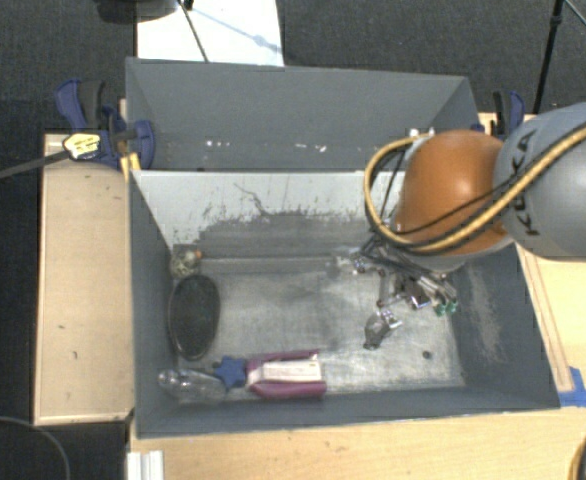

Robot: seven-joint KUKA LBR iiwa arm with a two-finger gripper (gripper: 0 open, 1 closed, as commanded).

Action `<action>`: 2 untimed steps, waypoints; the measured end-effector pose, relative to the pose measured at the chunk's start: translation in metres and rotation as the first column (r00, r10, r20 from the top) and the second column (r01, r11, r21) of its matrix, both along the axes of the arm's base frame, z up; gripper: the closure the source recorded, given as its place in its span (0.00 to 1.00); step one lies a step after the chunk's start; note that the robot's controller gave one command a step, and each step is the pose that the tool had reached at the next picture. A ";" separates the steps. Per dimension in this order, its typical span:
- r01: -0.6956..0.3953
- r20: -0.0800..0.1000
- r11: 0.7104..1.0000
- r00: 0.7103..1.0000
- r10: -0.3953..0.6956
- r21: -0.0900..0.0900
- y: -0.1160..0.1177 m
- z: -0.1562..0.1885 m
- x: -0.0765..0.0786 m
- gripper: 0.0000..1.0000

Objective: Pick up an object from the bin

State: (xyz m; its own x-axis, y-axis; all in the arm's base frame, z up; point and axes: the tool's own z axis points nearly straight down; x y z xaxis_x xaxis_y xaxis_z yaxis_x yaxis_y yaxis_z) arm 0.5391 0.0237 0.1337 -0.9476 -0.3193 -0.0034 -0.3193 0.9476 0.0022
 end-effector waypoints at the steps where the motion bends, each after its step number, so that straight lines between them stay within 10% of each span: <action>1: -0.005 0.004 1.000 1.000 0.005 0.000 0.030 0.047 -0.029 0.00; 2: 0.026 -0.006 1.000 1.000 -0.026 -0.001 0.094 0.002 -0.057 0.00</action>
Offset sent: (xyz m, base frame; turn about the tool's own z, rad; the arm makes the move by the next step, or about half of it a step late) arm -0.0294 0.0277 0.0442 -0.0007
